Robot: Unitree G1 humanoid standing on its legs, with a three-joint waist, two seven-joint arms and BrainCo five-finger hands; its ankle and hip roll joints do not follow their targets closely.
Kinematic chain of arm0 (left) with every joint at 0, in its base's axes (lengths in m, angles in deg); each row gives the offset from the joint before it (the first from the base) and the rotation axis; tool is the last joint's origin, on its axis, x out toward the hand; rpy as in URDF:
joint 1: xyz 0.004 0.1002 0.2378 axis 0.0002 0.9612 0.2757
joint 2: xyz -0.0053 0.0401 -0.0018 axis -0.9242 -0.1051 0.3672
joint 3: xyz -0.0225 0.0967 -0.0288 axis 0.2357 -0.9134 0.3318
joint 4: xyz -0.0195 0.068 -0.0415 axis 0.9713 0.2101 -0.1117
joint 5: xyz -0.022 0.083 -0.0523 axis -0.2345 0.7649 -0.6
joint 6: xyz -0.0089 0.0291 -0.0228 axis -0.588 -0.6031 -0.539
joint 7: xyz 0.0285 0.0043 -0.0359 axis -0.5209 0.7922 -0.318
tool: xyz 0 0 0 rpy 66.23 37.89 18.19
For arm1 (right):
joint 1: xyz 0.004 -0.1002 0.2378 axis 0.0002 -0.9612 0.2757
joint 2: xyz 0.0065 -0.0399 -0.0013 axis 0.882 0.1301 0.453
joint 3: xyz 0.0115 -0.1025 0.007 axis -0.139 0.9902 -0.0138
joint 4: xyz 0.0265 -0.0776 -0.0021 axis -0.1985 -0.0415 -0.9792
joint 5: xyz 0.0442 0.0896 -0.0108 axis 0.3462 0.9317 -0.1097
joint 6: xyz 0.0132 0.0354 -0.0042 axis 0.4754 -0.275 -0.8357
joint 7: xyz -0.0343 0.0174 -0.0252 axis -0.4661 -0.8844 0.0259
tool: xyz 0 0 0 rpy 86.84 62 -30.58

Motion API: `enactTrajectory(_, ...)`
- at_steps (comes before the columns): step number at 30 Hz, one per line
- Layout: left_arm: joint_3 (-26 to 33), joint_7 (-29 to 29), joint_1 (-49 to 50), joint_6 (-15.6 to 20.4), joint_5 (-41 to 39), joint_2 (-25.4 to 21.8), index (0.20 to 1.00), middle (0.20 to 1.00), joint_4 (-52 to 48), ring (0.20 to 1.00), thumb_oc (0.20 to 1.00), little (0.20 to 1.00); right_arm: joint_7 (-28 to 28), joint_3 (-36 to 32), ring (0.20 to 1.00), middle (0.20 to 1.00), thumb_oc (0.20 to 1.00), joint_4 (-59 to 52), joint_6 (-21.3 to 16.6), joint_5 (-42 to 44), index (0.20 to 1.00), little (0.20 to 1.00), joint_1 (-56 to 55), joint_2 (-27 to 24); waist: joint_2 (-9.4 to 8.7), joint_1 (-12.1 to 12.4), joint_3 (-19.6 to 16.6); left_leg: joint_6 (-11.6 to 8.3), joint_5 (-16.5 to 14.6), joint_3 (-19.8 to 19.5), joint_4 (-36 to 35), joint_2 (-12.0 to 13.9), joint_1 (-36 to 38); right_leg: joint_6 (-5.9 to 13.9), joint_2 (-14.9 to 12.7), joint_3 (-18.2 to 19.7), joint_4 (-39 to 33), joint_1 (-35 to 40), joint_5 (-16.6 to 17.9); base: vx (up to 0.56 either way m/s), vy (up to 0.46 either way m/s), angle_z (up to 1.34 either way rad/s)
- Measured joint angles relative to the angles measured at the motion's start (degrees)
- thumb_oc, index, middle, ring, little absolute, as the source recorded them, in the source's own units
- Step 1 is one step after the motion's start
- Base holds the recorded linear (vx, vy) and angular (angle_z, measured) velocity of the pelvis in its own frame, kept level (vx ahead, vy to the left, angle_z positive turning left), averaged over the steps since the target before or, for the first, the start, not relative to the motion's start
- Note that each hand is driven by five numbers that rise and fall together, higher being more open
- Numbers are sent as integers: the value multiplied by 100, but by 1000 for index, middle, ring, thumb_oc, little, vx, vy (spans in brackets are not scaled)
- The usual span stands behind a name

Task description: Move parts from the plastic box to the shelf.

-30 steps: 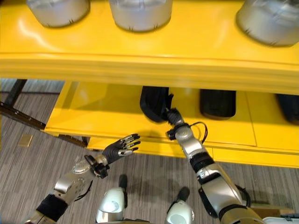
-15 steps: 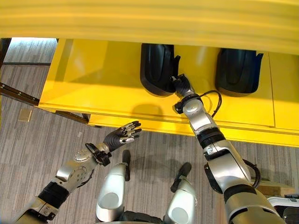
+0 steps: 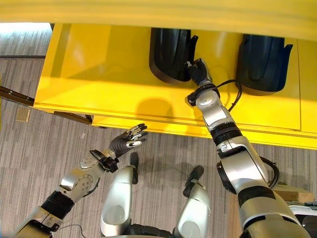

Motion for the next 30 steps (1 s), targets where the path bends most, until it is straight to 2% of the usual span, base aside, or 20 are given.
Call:
enactTrajectory(6, -35, -118, -22, 1, 0, -6, 1000, 1000, -7, 1000, 1000, 1000, -235, 130, 200, 200, 200, 210, 55, -393, 200, 200, 278, 2, -19, -11, -11, 21, -100, -14, 221, 2, -237, 29, -25, 32, 61, -169, -13, 6, 2, -1)
enactTrajectory(19, -35, -121, -26, 55, -2, -57, 1000, 1000, -8, 1000, 1000, 1000, -434, 601, 200, 200, 200, 445, 489, -1003, 200, 200, 564, -115, -81, 30, -47, 32, -138, -20, 309, 0, -346, 55, -26, 32, 64, -242, 35, 0, 0, 0)
enactTrajectory(30, -44, -116, -35, 86, -13, -168, 1000, 1000, -6, 1000, 1000, 1000, -462, 616, 200, 200, 200, 875, 855, -1121, 200, 200, 549, -109, -151, 131, -196, 81, -184, -19, 367, -9, -349, 51, -22, 23, -61, -153, 70, 0, 0, 0)
